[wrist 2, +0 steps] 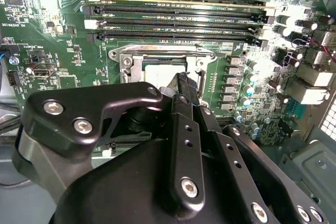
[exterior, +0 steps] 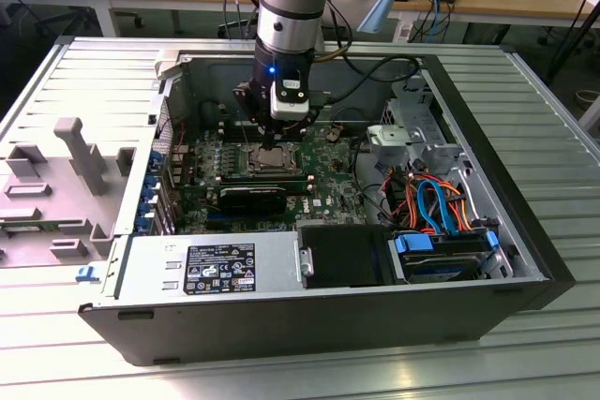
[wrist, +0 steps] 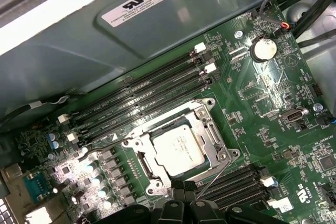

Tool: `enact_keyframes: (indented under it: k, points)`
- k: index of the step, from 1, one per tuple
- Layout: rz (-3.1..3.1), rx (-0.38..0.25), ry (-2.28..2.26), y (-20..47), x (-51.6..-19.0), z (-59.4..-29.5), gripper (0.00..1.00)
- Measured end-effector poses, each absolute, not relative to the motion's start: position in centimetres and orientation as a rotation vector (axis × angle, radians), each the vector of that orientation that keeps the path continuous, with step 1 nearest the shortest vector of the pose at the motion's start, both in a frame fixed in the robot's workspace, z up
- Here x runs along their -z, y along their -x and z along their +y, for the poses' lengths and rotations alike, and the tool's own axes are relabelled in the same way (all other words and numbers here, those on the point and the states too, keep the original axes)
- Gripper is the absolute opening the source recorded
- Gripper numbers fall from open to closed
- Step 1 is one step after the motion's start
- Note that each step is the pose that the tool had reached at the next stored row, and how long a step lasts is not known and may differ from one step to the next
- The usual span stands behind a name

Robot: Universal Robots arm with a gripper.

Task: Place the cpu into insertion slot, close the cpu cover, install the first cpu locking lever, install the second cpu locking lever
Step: 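Install the first cpu locking lever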

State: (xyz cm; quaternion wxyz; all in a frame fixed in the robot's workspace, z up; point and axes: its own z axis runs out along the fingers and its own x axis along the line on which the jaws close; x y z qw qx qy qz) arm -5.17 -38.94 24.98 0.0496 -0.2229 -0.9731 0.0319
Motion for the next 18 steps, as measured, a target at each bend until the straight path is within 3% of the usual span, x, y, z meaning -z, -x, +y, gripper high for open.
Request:
enact_keyframes:
  k: [18]
  points:
    - [-2.980, -0.101, 0.613, 5.17, -24.98, -38.94, 0.11]
